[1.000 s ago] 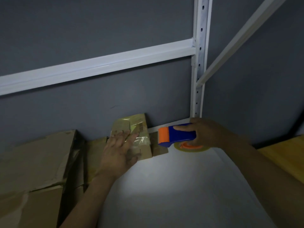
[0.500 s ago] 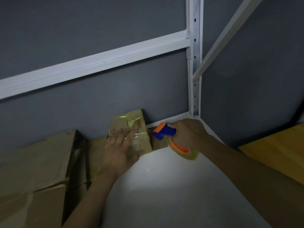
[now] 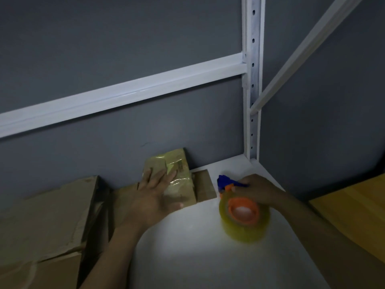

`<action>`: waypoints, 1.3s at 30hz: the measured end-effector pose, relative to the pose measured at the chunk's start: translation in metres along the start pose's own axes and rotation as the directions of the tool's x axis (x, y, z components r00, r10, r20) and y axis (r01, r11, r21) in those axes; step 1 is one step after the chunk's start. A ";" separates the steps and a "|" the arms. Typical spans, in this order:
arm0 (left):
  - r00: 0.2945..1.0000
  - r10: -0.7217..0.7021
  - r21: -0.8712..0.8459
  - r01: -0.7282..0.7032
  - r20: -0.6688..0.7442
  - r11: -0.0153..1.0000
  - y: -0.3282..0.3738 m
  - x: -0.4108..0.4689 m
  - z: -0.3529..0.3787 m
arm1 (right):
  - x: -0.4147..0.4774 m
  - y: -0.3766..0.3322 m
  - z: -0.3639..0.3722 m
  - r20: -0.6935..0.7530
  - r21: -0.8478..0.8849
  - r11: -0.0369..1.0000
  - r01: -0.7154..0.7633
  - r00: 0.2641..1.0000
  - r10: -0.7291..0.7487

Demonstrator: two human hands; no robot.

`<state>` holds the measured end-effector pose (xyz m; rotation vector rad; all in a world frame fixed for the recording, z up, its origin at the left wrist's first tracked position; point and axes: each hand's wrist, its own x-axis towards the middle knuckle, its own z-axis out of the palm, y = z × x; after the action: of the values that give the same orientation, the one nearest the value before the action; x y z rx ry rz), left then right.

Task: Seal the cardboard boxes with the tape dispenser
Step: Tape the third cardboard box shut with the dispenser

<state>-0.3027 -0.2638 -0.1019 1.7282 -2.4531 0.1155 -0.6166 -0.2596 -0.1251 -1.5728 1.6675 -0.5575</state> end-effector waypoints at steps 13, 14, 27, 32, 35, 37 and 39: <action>0.996 0.054 -0.050 -0.058 -0.070 0.997 -0.017 0.000 0.012 | 0.033 -0.088 0.116 -0.048 0.612 0.791 0.006 0.998 0.030; 0.996 0.055 -0.052 -0.058 -0.069 0.997 -0.017 0.000 0.012 | 0.035 -0.088 0.112 -0.123 0.560 0.825 0.078 0.992 -0.011; 0.971 0.210 -0.575 -0.109 0.112 0.811 -0.075 -0.009 -0.030 | 0.056 -0.074 0.033 0.308 -0.336 0.647 0.684 0.729 -0.611; 0.974 0.124 -0.576 -0.212 -0.188 0.790 -0.072 -0.006 -0.003 | 0.057 -0.074 0.043 0.212 -0.333 0.630 0.701 0.707 -0.674; 0.929 0.059 -0.514 -0.254 -0.366 0.819 -0.061 -0.007 0.009 | 0.052 -0.074 0.058 0.094 -0.349 0.626 0.698 0.690 -0.717; 0.921 0.044 -0.450 -0.231 -0.387 0.863 -0.054 -0.007 0.011 | 0.049 -0.073 0.062 0.102 -0.314 0.654 0.688 0.710 -0.697; 0.943 0.039 -0.428 -0.186 -0.329 0.884 -0.050 -0.007 0.010 | 0.046 -0.075 0.057 0.131 -0.223 0.726 0.651 0.758 -0.639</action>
<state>-0.2535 -0.2755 -0.1137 1.2569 -2.1285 -0.1540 -0.5221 -0.3051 -0.1141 -2.3677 1.1441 -0.6586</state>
